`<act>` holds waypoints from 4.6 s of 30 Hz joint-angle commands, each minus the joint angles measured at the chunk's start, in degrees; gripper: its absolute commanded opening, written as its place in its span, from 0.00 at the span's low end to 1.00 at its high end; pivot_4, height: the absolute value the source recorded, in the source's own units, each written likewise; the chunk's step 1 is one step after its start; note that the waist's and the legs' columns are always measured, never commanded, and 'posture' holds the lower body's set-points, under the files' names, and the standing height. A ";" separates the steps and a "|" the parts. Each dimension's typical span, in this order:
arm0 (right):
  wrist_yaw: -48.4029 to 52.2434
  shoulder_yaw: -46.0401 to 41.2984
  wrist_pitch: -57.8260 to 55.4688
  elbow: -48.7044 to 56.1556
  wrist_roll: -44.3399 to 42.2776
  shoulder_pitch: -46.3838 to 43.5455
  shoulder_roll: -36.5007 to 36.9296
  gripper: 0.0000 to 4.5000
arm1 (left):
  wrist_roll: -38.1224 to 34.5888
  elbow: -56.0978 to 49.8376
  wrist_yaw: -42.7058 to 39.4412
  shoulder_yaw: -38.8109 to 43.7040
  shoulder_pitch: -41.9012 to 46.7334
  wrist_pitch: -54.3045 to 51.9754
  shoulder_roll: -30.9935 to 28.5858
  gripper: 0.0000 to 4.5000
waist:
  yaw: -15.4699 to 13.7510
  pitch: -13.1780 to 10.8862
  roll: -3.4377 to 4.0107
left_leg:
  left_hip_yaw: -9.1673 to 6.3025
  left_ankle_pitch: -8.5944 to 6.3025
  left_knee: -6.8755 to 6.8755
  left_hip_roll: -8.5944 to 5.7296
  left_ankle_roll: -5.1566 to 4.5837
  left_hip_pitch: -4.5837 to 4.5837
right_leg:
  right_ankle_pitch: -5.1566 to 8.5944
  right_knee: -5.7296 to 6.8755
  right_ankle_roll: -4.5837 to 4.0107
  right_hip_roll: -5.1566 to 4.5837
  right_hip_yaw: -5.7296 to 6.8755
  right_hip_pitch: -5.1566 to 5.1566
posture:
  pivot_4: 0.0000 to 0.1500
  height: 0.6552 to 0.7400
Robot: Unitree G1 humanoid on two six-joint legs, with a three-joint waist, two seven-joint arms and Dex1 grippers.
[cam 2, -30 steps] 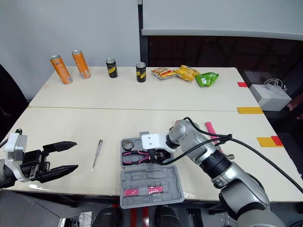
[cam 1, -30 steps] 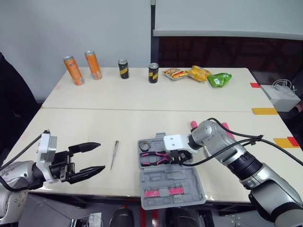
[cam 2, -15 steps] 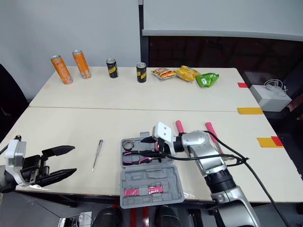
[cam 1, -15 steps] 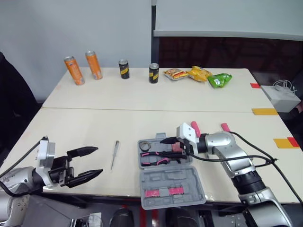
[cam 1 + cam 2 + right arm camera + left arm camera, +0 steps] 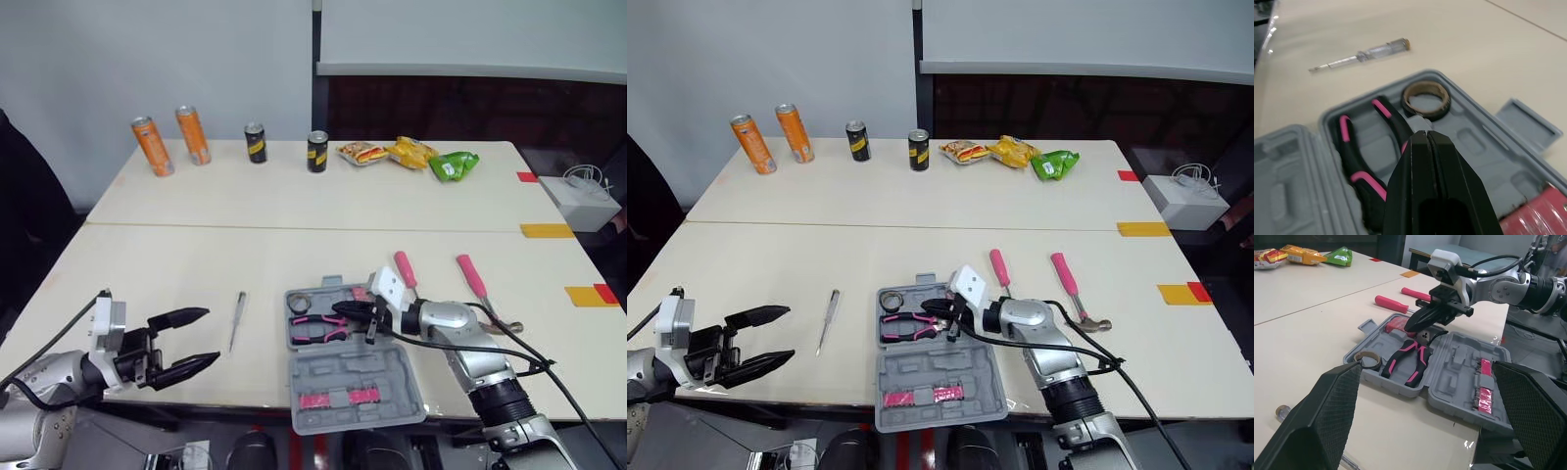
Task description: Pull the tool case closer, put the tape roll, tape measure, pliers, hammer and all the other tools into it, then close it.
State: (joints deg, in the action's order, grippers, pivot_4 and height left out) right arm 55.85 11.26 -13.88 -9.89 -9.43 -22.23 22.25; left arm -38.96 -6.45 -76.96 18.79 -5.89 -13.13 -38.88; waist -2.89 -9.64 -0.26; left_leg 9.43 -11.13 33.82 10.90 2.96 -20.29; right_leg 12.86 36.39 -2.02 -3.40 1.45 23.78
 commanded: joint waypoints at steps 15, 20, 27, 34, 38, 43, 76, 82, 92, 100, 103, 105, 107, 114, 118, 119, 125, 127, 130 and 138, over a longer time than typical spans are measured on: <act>1.50 15.98 0.15 -20.21 17.00 -3.07 2.54 0.01 | 1.66 0.64 0.97 -1.35 0.34 3.24 0.67 1.00 | -0.01 1.59 -0.55 | 0.07 -0.03 -0.57 -0.03 0.07 1.55 | 0.34 -0.35 0.50 0.02 -0.08 -1.45 | 1.00 1.00; 2.24 19.23 -0.78 -23.27 20.18 -4.07 2.35 0.01 | 2.36 0.58 1.39 -1.90 0.19 3.18 0.93 1.00 | -0.01 1.91 -0.79 | -0.03 -0.09 -0.77 -0.14 0.15 2.67 | 0.39 -0.74 0.58 0.00 -0.12 -2.30 | 1.00 1.00; 1.68 18.64 2.22 -23.92 20.76 -4.28 2.99 0.01 | 3.05 0.17 2.60 -3.35 0.10 3.13 1.39 1.00 | -0.10 2.48 -1.08 | -0.03 -0.12 -1.54 -0.37 0.18 3.19 | 0.40 -1.25 0.59 0.00 -0.24 -2.65 | 1.00 1.00; -1.91 5.00 9.29 -17.72 8.67 -3.24 -0.39 0.01 | 2.74 -0.84 5.01 -4.24 0.14 1.86 2.81 1.00 | -0.14 2.44 -1.04 | 0.02 -0.12 -1.79 -0.39 0.18 2.59 | 0.43 -1.37 0.64 0.00 -0.28 -2.15 | 1.00 1.00; -1.93 -2.40 9.42 -10.59 0.72 -0.96 -1.92 0.01 | 2.49 -1.49 6.82 -4.68 0.43 1.21 3.85 1.00 | -0.02 2.12 -0.71 | 0.13 -0.07 -1.74 -0.34 0.13 1.23 | 0.07 -1.42 0.06 0.03 -0.26 -1.09 | 1.00 1.00; 3.29 -7.74 8.53 -2.87 -8.04 2.09 0.01 0.01 | 2.19 -1.64 7.75 -4.86 0.21 0.95 4.40 1.00 | 0.06 1.85 -0.40 | 0.28 0.08 -1.66 -0.04 -0.15 -0.07 | 0.05 -1.36 0.10 0.25 -0.03 0.11 | 1.00 1.00; 2.86 -39.24 2.52 25.19 -20.14 45.30 19.18 0.99 | 5.89 -8.59 16.12 -1.30 -12.06 -1.99 1.82 1.00 | -1.70 1.09 -0.16 | 0.56 -0.60 -1.71 0.45 0.42 0.41 | 0.38 -1.83 0.32 0.77 -0.41 -0.30 | 1.00 1.00; 5.17 -24.87 -1.55 21.05 -13.32 30.46 26.75 0.66 | 10.68 -5.68 13.62 -12.20 -0.84 -4.93 -1.65 0.60 | -1.30 1.20 0.02 | 0.57 -0.40 -1.50 0.39 0.11 0.40 | 0.30 -1.56 0.22 0.72 -0.46 -0.27 | 1.00 1.00; 13.34 -5.33 2.28 8.77 0.11 10.96 30.26 0.01 | 19.20 6.09 9.24 -24.80 11.61 -3.14 -1.45 0.00 | -1.00 1.20 0.08 | 0.55 -0.38 -0.99 0.43 0.04 0.29 | 0.33 -1.04 0.20 0.71 -0.46 -0.18 | 1.00 1.00; 16.00 1.78 4.36 5.19 5.32 4.29 28.74 0.01 | 24.41 10.66 10.05 -31.48 16.46 -1.25 3.35 0.00 | -1.06 1.19 0.08 | 0.56 -0.44 -0.33 0.43 -0.07 0.24 | 0.25 -0.68 0.06 0.58 -0.48 -0.20 | 1.00 1.00; 16.04 3.43 4.44 4.93 6.94 3.07 27.78 0.01 | 26.00 11.12 11.56 -32.76 17.51 -1.55 5.36 0.00 | -1.03 1.19 0.09 | 0.57 -0.44 -0.29 0.43 -0.06 0.24 | 0.22 -0.60 0.00 0.58 -0.50 -0.20 | 1.00 1.00; 15.99 4.46 4.49 4.79 7.88 2.21 26.93 0.01 | 26.94 11.50 12.44 -33.42 18.09 -1.38 6.52 0.00 | -0.93 1.19 0.08 | 0.55 -0.44 -0.24 0.43 -0.06 0.24 | 0.22 -0.52 0.00 0.57 -0.51 -0.20 | 1.00 1.00; 16.23 5.57 4.59 4.69 8.61 1.36 26.15 0.01 | 28.07 12.15 12.96 -34.11 18.62 -0.98 7.36 0.00 | -0.65 1.19 0.08 | 0.54 -0.44 -0.22 0.44 -0.06 0.25 | 0.21 -0.46 0.00 0.58 -0.51 -0.19 | 1.00 1.00; 16.70 9.66 5.56 4.45 11.59 -0.68 22.97 0.01 | 30.15 14.10 13.98 -35.60 21.29 -0.21 10.06 0.00 | -0.14 1.19 0.08 | 0.49 -0.43 -0.18 0.43 -0.08 0.22 | 0.21 -0.43 0.00 0.57 -0.51 -0.18 | 1.00 1.00; 16.70 10.08 5.34 3.38 12.38 -1.90 21.24 0.01 | 30.48 14.80 14.47 -35.72 22.88 -0.75 11.30 0.00 | -0.09 1.19 0.08 | 0.48 -0.43 -0.18 0.43 -0.08 0.23 | 0.20 -0.42 -0.03 0.57 -0.51 -0.18 | 1.00 1.00; 16.81 9.97 5.32 3.13 12.49 -2.13 21.01 0.01 | 30.56 14.92 14.41 -35.63 23.03 -0.82 11.37 0.00 | -0.07 1.19 0.08 | 0.49 -0.42 -0.17 0.43 -0.08 0.25 | 0.18 -0.42 -0.06 0.57 -0.52 -0.20 | 1.00 1.00; 16.86 9.52 6.13 -1.23 13.42 -4.95 19.47 0.01 | 31.07 17.35 14.12 -35.17 25.52 -1.29 11.91 0.00 | 0.04 1.18 0.08 | 0.51 -0.34 -0.15 0.43 -0.05 0.28 | 0.04 -0.41 -0.25 0.57 -0.53 -0.20 | 1.00 1.00; 16.55 9.63 6.70 -3.75 14.04 -6.70 18.46 0.01 | 31.66 20.22 13.81 -35.24 27.89 -0.88 12.27 0.00 | 0.05 1.18 0.07 | 0.51 -0.32 -0.15 0.43 0.02 0.27 | -0.01 -0.41 -0.32 0.57 -0.53 -0.20 | 1.00 1.00; 16.23 9.74 7.60 -7.81 15.14 -9.44 16.88 0.01 | 32.52 24.89 12.92 -35.28 31.47 0.58 12.90 0.00 | 0.07 1.16 0.05 | 0.50 -0.18 -0.15 0.42 0.10 0.27 | -0.12 -0.41 -0.45 0.58 -0.53 -0.19 | 1.00 1.00; 16.01 9.52 9.52 -14.71 16.80 -13.31 14.16 0.01 | 35.28 36.61 9.89 -35.61 38.62 6.21 14.11 0.00 | 0.03 1.14 0.04 | 0.51 -0.01 -0.21 0.43 -0.07 0.18 | -0.18 -0.45 -0.46 0.58 -0.50 -0.12 | 1.00 1.00</act>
State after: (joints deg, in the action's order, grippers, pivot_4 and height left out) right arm 72.17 20.39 -5.80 -24.54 8.00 -34.42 38.07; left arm -3.88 29.63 -66.67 -16.39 30.97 -9.05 -26.01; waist -2.86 -8.50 -0.22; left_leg 9.93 -11.14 33.62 11.33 2.89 -20.11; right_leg 12.68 35.93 -2.48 -2.81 0.95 23.66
